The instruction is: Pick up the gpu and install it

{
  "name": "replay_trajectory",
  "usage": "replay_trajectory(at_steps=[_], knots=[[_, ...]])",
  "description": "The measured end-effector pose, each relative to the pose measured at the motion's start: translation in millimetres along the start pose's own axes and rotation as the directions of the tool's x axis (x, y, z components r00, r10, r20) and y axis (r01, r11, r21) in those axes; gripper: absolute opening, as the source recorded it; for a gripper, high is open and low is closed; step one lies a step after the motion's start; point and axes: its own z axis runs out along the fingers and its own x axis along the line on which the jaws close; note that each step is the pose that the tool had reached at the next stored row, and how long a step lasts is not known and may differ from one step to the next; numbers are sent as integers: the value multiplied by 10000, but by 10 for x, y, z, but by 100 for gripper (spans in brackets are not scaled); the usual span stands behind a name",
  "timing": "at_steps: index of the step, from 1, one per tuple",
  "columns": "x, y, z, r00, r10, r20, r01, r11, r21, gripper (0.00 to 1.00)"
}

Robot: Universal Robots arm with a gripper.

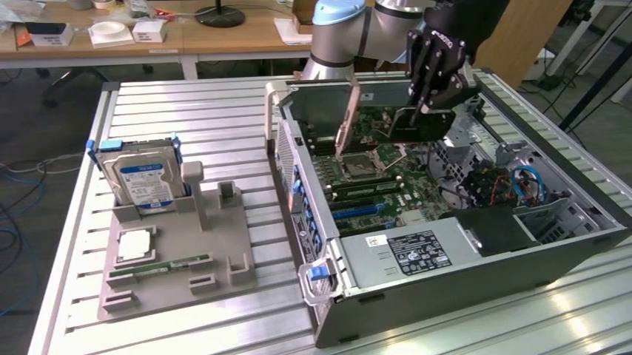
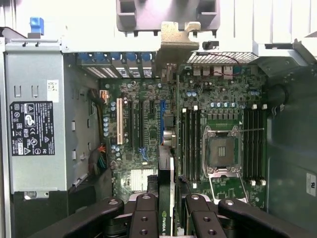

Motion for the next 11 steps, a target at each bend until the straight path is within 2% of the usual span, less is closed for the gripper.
replay_trajectory(at_steps=[6,7,11], knots=[[0,-2,0,10000,-50,-1,50,10000,-1,26],[-1,-3,5,10000,-52,1,52,10000,17,26],[0,-4,39,10000,-57,7,57,9997,219,26]])
